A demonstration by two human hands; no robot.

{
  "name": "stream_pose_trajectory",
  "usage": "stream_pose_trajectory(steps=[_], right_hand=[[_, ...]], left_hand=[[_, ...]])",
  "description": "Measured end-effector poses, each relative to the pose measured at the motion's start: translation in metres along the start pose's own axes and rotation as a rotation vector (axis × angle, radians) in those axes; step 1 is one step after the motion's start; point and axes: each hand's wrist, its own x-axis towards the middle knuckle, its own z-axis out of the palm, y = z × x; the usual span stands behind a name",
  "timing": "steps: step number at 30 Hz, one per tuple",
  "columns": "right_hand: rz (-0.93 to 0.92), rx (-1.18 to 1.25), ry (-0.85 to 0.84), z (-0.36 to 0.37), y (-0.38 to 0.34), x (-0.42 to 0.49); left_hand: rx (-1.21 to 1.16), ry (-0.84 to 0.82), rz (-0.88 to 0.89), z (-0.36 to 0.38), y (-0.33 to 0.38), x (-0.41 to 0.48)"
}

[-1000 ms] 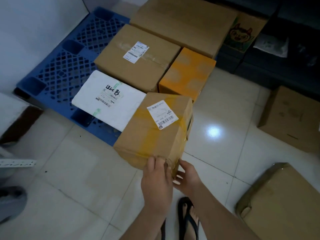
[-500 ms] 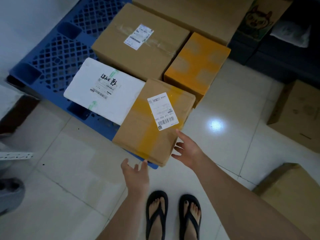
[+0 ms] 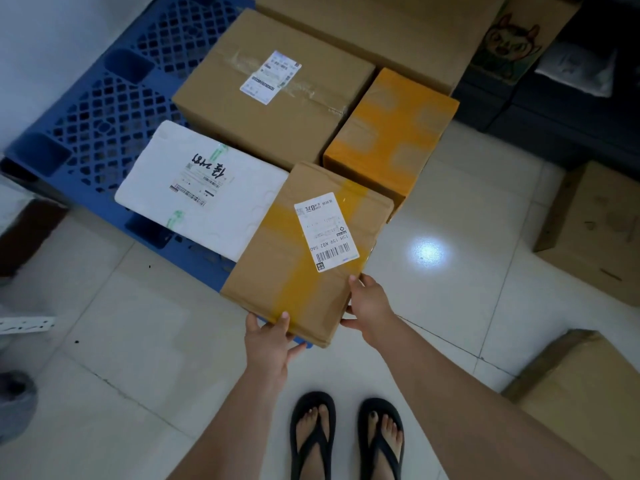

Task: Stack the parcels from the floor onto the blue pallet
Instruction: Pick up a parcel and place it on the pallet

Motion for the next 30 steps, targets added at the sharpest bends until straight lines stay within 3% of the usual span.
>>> stream_pose_trajectory(steps=[9,14,30], right_hand=[[-0.143,-0.112,0.117,0.016,0.015,-0.011],[-0.134,-0.09,0.157,0.019,0.015,-0.011],[-0.237,-0.231,0.163,-0.003,0.009,-0.018]], left_hand=[[-0.069,-0.057,0.008,-0.014,0.006,-0.003],[-0.064,-0.048,0.029,-0.014,0.008,-0.006],[-0.082,-0.14,0.07,-0.003,-0.006,-0.004]])
